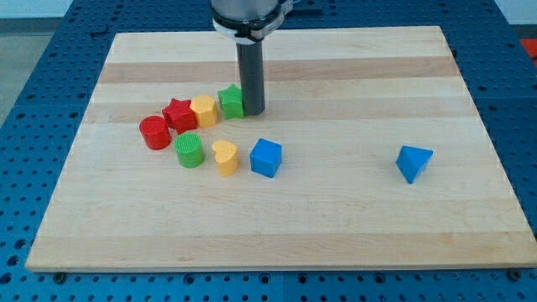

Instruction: Move your arm closer to the blue triangle

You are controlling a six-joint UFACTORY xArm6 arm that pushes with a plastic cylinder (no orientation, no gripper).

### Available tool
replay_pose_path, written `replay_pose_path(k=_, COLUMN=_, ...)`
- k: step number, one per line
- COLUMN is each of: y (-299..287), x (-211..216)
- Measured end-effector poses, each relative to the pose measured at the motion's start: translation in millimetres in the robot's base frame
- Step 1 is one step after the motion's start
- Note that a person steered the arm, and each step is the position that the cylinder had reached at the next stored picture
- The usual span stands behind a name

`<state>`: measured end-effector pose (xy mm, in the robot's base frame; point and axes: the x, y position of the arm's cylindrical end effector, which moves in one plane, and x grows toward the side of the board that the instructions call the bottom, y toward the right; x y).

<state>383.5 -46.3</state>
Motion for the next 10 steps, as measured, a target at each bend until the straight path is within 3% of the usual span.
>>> replay_pose_path(k=1, y=-6, x=4)
replay_pose_path(k=3, y=89, x=10)
replay_pose_path(k=4, y=116, x=35)
replay_pose_path(k=7, y=108, x=145)
replay_pose_path(k=9, y=180, x=192)
replay_pose_path(k=10, y=220, x=188)
